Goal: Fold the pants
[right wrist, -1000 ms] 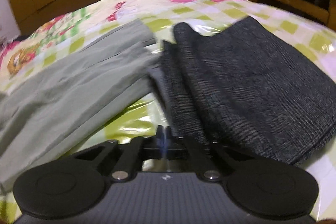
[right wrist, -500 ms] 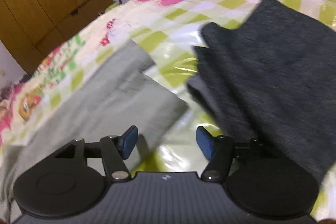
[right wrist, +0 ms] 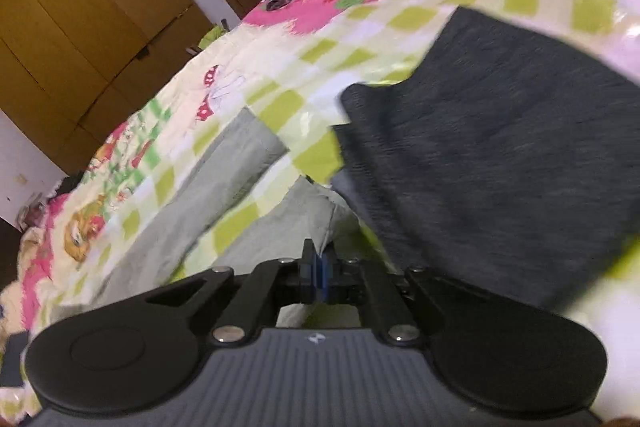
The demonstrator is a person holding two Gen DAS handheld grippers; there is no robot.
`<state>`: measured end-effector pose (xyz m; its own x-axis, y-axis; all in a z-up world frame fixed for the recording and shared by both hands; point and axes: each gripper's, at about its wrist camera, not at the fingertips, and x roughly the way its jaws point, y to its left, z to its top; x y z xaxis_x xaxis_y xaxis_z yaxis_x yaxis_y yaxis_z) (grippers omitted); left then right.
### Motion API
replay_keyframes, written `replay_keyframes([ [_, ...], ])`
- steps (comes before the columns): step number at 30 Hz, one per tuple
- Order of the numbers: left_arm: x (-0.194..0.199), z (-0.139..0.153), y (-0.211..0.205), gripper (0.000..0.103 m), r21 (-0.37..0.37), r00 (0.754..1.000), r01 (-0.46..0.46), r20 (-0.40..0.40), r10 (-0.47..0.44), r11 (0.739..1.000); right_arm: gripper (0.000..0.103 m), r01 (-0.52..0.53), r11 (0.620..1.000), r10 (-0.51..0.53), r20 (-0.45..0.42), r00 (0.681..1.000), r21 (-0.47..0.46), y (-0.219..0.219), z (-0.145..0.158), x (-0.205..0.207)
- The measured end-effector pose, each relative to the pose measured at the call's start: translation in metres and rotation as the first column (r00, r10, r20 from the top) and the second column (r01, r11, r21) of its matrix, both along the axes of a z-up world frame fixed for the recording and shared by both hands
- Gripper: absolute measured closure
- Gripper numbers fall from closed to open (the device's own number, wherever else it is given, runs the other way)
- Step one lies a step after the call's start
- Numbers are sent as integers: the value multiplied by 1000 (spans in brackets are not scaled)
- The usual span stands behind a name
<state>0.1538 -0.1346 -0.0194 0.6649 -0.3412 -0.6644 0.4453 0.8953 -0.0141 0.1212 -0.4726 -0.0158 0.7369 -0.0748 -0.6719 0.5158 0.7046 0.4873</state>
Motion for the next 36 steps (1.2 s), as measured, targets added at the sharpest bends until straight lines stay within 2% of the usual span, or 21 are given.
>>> replay_keyframes([
  [4, -2, -5, 4, 47, 15, 1000, 7, -16, -7, 1000, 98, -5, 998, -3, -130, 991, -62, 1, -8, -9],
  [7, -7, 1, 17, 46, 33, 1000, 6, 19, -6, 999, 96, -18, 994, 3, -143, 990, -105, 8, 0, -14],
  [8, -7, 4, 24, 45, 35, 999, 0, 32, -1, 999, 94, -18, 988, -2, -135, 991, -152, 13, 8, -17],
  [9, -6, 8, 34, 45, 38, 999, -10, 45, 8, 999, 85, -12, 979, -16, -134, 991, -203, 18, 15, -19],
  [11, 0, 15, 56, 44, 48, 996, -47, 72, 43, 998, 74, -12, 948, -29, -125, 992, -319, 30, 30, -22],
  [14, 16, 26, 96, 43, 44, 988, -120, 101, 115, 992, 74, -92, 896, 55, -96, 994, -435, 58, 48, -13],
  [17, 35, 36, 136, 41, 60, 973, -191, 144, 181, 980, 71, -261, 872, 245, -92, 965, -414, 93, 52, 23],
  [19, 48, 39, 158, 38, 89, 963, -220, 182, 202, 971, 71, -401, 834, 390, -109, 914, -379, 121, 47, 59],
  [21, 65, 40, 179, 36, 138, 956, -233, 216, 201, 963, 71, -528, 766, 528, -110, 842, -367, 156, 42, 98],
  [23, 89, 40, 200, 36, 196, 960, -217, 221, 173, 956, 70, -655, 645, 665, -133, 735, -394, 194, 37, 139],
  [26, 125, 38, 223, 34, 269, 976, -159, 186, 111, 950, 65, -780, 464, 795, -191, 575, -419, 248, 31, 199],
  [28, 150, 37, 234, 34, 301, 988, -107, 140, 66, 948, 60, -825, 374, 839, -226, 495, -423, 272, 30, 231],
  [31, 185, 32, 244, 33, 351, 996, -40, 91, 9, 936, 55, -855, 260, 870, -275, 409, -449, 301, 26, 268],
  [34, 208, 29, 253, 33, 378, 999, -3, 49, -17, 926, 51, -891, 159, 887, -334, 318, -426, 317, 18, 295],
  [36, 223, 29, 258, 33, 385, 999, 25, 22, -36, 922, 49, -901, 93, 882, -385, 272, -423, 327, 11, 305],
])
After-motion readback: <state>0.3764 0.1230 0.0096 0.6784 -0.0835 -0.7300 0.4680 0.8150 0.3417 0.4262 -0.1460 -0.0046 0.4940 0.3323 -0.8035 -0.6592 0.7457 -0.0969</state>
